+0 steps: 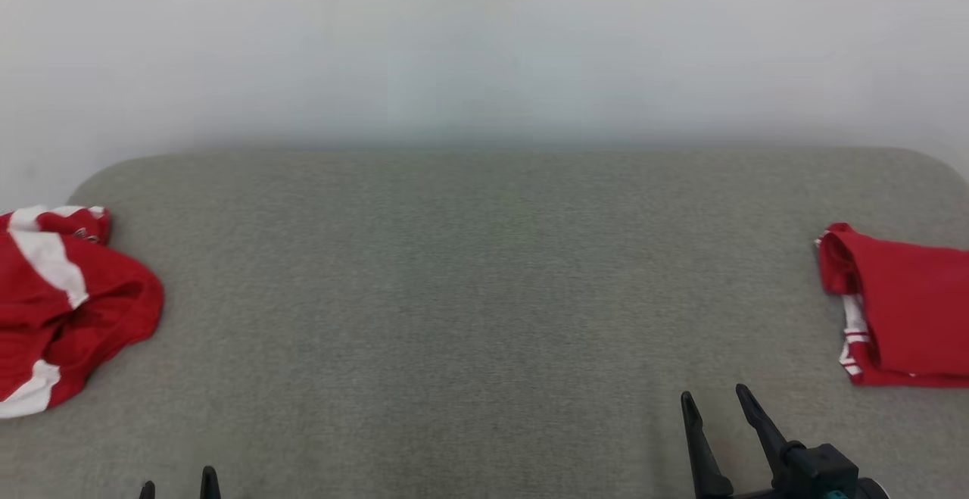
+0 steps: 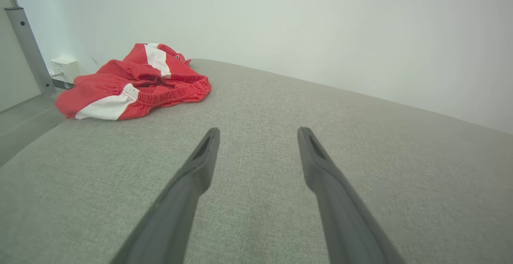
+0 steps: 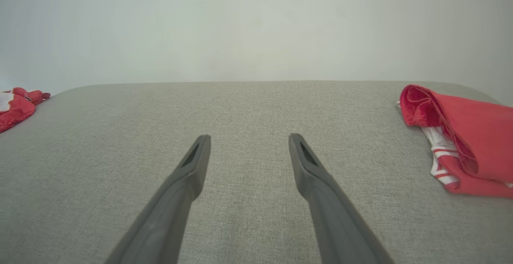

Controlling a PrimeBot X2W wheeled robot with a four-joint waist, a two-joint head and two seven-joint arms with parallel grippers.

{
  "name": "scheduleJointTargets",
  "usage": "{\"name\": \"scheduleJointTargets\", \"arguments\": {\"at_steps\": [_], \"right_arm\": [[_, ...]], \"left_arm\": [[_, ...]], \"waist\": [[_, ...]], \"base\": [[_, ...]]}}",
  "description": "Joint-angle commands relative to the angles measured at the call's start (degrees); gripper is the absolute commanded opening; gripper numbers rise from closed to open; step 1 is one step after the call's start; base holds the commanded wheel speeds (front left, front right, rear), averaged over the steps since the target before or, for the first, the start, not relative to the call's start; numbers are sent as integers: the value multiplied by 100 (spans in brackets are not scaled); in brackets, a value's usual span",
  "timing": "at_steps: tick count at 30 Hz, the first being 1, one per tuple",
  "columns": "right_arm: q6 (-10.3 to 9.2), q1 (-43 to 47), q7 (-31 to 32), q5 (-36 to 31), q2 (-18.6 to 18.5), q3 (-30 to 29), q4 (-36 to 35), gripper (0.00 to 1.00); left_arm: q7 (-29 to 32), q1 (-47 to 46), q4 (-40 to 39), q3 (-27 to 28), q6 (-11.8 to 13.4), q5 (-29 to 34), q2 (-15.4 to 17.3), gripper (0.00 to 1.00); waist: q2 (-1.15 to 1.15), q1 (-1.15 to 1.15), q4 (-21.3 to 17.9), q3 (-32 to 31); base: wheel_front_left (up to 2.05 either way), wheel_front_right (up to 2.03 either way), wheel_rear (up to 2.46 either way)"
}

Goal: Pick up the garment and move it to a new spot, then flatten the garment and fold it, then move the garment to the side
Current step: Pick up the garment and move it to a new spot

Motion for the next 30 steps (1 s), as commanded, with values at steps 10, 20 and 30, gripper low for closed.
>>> {"name": "scheduleJointTargets", "arguments": {"at_steps": [10, 20, 30], "right_arm": [[-17, 135, 0, 106, 3, 115, -24, 100], [-17, 147, 0, 178, 4, 268, -79, 100], [-17, 97, 0, 233, 3, 380, -30, 100]], "left_arm": [[-18, 150, -41, 74, -1, 118, -6, 100], [-18, 252, -80, 140, -1, 176, -7, 100], [-18, 291, -122, 323, -2, 228, -6, 100]], "waist": [[0, 0, 1238, -73], [0, 0, 2058, -117], [0, 0, 2339, -78]], "base": [[0, 0, 0], [0, 0, 0], [0, 0, 0]]}}
